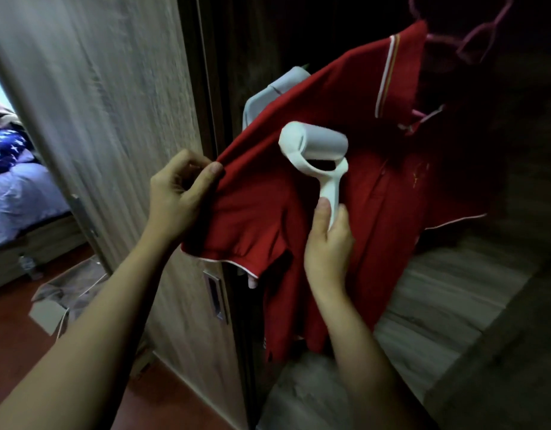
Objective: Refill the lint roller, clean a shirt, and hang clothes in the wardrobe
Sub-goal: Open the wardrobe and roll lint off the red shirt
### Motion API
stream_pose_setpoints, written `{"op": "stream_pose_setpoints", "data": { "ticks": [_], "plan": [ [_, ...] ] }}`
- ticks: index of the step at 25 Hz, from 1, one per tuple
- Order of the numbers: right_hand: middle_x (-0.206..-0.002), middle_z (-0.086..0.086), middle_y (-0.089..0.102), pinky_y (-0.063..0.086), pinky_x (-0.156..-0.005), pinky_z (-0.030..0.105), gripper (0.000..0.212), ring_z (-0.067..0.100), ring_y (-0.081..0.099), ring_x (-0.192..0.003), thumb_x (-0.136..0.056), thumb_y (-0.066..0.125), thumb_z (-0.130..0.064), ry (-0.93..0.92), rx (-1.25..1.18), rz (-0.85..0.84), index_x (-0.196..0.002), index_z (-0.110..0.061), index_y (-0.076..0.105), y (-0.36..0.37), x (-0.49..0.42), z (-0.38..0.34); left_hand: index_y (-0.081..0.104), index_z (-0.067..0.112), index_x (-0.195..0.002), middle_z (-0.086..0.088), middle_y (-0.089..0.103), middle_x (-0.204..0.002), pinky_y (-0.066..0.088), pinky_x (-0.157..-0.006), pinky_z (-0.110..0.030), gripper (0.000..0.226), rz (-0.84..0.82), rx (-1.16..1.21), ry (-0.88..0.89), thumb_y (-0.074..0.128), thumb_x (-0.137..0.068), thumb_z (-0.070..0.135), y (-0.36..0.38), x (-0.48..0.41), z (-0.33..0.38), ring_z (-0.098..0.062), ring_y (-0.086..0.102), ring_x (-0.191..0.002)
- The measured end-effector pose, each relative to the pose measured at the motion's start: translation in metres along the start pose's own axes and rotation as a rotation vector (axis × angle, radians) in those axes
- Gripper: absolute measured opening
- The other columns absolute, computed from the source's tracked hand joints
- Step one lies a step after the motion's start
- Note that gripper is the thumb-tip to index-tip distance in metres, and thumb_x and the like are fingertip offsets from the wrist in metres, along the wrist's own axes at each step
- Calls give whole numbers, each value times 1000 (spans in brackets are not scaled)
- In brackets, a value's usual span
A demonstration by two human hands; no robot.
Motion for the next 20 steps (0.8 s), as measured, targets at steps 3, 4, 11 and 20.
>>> {"op": "stream_pose_setpoints", "data": {
  "ticks": [3, 4, 11, 20],
  "plan": [
    [-60, 1, 57, 25, -50, 25, 44, 17, 54, -62, -87, 33, -52, 11, 12, -148, -80, -12, 50, 20, 52, 9, 55, 31, -72, 19, 58, -59, 37, -52, -15, 22, 5, 15, -1, 64, -88, 19, 0, 0, -1, 2, 44, -54],
    [-57, -1, 57, 27, -49, 25, 46, 16, 54, -57, -85, 30, -57, 28, 33, -253, -79, -16, 50, 28, 78, 17, 55, 31, -72, 19, 60, -60, 37, -52, -13, 22, 3, 20, -1, 64, -88, 19, 1, 0, 0, 3, 46, -54],
    [-70, 22, 63, 28, -55, 34, 54, 24, 52, -67, -87, 29, -47, -77, 34, 124, -82, 0, 56, -20, -4, -13, 56, 33, -71, 22, 60, -62, 38, -55, -11, 23, -24, 18, 15, 64, -88, 19, 1, -2, 0, 6, 49, -56],
    [-63, 14, 61, 21, -53, 26, 33, 35, 61, -63, -95, 44, -33, 131, 241, -232, -81, -5, 54, -4, 56, 95, 55, 34, -76, 29, 63, -71, 41, -61, -9, 20, -10, -6, 36, 62, -89, 20, 2, 0, 4, 9, 54, -62]
  ]
}}
Point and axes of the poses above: each hand's wrist, its own x-axis away from the middle knuckle, its own y-axis out of the palm, z = x × y, the point moved 9 cm from there along -x, towards the middle knuckle
